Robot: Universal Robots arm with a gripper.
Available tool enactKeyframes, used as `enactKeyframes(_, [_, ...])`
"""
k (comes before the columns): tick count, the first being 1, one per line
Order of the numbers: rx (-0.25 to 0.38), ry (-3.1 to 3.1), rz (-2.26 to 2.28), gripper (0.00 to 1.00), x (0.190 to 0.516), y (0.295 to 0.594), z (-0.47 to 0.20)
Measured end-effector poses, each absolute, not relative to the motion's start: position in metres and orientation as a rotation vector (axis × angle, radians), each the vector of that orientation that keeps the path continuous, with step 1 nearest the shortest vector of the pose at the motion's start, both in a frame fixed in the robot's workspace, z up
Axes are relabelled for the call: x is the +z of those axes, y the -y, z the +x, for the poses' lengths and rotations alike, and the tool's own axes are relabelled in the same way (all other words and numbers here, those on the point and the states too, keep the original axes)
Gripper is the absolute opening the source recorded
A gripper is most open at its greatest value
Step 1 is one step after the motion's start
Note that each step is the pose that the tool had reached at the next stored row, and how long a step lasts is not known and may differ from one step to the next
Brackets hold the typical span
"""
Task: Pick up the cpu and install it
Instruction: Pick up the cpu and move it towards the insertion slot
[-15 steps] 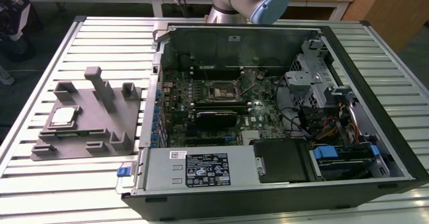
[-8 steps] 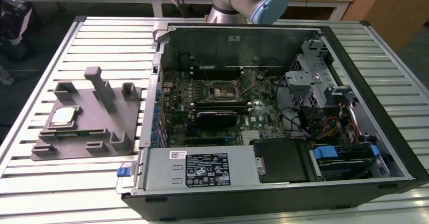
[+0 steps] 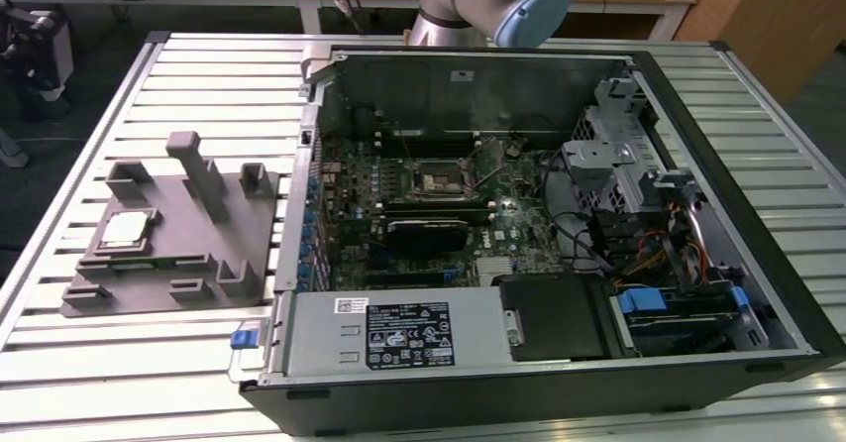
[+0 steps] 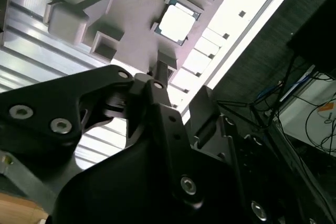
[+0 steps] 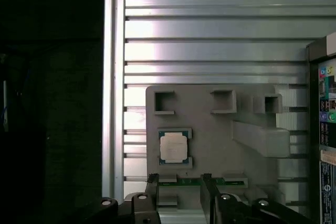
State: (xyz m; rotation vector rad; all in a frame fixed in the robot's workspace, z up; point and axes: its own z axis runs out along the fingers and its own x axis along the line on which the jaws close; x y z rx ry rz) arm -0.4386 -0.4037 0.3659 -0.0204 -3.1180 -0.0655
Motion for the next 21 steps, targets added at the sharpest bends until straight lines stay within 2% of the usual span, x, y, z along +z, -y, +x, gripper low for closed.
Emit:
enactKeyframes(2, [-0.065,3.11,0.001,0.53,0.362,0.405,-0.439])
enactKeyframes(5, [-0.064,3.105,0.028,0.58,0.357,0.406,-0.439])
enactKeyframes(6, [-0.064,3.105,0.034,0.64,0.355,0.407,-0.439])
enactKeyframes(21, [-0.064,3.106,0.067,0.64,0.334,0.41,-0.439])
